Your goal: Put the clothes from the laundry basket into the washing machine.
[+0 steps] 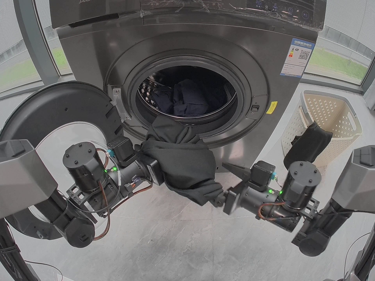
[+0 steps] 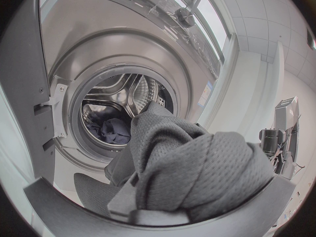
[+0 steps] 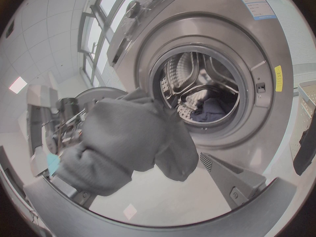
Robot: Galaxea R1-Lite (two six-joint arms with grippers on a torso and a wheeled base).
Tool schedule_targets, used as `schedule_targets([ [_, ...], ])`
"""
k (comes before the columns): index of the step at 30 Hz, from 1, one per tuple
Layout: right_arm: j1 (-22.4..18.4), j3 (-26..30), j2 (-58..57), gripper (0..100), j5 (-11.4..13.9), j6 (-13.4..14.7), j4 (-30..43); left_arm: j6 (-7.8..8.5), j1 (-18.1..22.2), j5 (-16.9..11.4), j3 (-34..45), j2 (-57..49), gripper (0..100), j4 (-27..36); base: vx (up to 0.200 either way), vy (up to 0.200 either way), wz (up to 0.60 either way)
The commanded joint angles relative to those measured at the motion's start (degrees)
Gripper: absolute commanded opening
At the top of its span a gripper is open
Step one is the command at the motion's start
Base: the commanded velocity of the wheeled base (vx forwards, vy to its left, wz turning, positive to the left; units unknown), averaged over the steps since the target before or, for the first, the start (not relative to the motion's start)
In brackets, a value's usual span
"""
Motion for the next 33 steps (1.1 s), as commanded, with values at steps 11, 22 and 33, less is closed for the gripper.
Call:
schedule_targets([
  [11,-3.2,21.6,-10.5,100,4.4,-1.9,0.0,1.64,-1.4,-0.1,14.8,-11.1,0,0.1,0.000,0.000,0.00],
  [22,-7.1,20.2,-9.7,100,3.3,-1.7,0.0,5.68,-2.1,-0.1,15.5,-8.5,0,0.0,0.000,0.036,0.00],
  [33,-7.6,20.2,-9.4,100,3.4,-1.6,0.0,7.53,-2.1,0.0,15.6,-7.2,0,-0.1,0.000,0.073,0.00],
])
